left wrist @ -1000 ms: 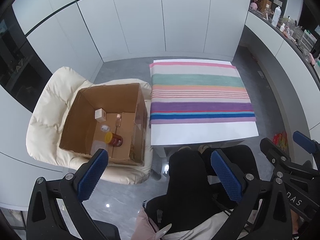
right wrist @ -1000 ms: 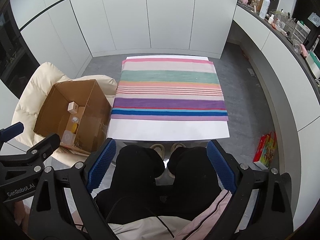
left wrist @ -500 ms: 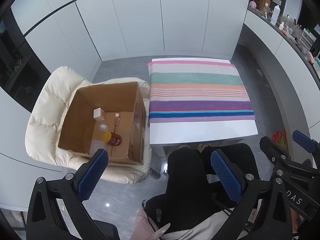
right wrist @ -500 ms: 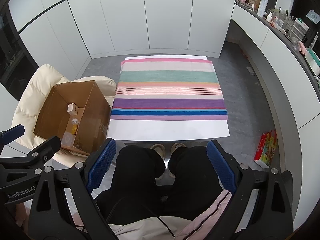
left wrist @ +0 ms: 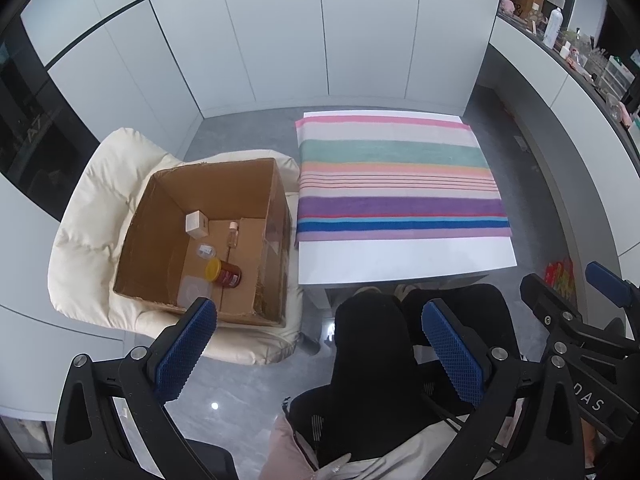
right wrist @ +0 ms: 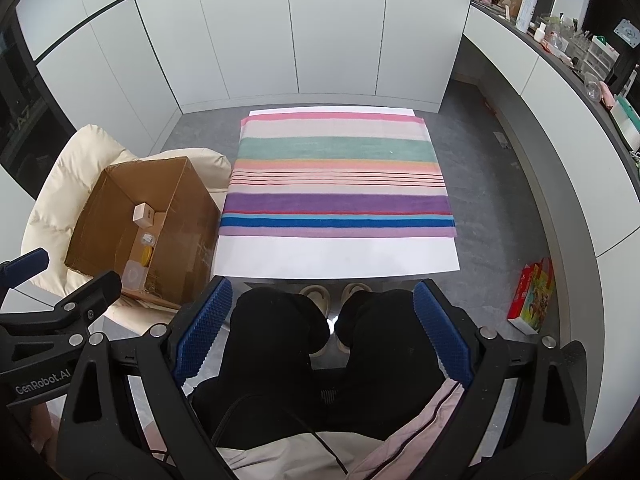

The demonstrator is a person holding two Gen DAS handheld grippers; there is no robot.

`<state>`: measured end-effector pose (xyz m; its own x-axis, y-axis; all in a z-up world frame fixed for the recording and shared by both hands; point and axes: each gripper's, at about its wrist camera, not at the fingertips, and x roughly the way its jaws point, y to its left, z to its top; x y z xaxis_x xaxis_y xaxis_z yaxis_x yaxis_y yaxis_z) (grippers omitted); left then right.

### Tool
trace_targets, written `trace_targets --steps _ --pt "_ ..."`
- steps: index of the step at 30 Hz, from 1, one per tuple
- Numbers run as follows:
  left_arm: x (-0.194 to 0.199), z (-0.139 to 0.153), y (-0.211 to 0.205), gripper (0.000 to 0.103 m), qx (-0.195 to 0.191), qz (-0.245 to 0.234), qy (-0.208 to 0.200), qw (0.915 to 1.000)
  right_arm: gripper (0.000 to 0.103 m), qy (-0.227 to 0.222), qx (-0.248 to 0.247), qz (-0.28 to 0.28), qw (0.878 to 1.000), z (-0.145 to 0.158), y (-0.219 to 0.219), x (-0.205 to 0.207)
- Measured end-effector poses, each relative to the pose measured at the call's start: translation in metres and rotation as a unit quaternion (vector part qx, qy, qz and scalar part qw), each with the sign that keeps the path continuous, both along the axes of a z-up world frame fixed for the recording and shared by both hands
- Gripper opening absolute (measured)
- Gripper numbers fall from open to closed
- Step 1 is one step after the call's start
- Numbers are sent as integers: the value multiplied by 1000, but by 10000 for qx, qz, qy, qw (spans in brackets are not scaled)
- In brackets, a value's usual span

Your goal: Organize objects

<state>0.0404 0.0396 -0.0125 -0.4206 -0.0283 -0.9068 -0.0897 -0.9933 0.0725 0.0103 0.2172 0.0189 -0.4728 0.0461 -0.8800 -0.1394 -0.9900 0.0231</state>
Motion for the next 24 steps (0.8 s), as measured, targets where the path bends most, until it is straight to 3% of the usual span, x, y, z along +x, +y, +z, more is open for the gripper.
trace_targets --steps 24 --pt "-7 -11 3 103 -55 33 -127 9999 94 -124 -33 53 9999 -13 5 -8"
